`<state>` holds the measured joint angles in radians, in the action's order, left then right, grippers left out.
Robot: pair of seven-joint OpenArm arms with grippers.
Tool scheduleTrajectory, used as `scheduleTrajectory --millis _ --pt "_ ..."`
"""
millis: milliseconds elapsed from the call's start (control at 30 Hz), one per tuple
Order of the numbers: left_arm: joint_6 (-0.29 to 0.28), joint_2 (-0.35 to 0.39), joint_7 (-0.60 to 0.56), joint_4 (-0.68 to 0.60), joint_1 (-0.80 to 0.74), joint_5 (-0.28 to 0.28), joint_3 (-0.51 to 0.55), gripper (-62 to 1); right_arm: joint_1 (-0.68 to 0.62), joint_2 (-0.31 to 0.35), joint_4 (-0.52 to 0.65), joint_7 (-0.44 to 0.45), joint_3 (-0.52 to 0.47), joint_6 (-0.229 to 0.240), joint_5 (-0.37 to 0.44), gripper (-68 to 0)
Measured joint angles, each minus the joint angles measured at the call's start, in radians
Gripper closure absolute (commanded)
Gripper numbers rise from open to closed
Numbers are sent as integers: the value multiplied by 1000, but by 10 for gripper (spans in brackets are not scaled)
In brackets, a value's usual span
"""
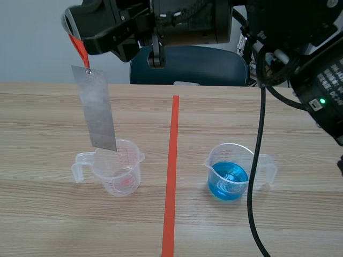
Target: Do the redox reaction experiment. put the plate into the left beaker
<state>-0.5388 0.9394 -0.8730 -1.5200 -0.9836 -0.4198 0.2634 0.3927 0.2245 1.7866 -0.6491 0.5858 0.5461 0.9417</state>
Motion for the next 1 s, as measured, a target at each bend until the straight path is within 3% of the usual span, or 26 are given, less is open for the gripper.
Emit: scheduleTrajectory --millis 1000 --pt "0 0 0 0 -17 0 0 -623 -28 0 0 38 0 0 -63 3"
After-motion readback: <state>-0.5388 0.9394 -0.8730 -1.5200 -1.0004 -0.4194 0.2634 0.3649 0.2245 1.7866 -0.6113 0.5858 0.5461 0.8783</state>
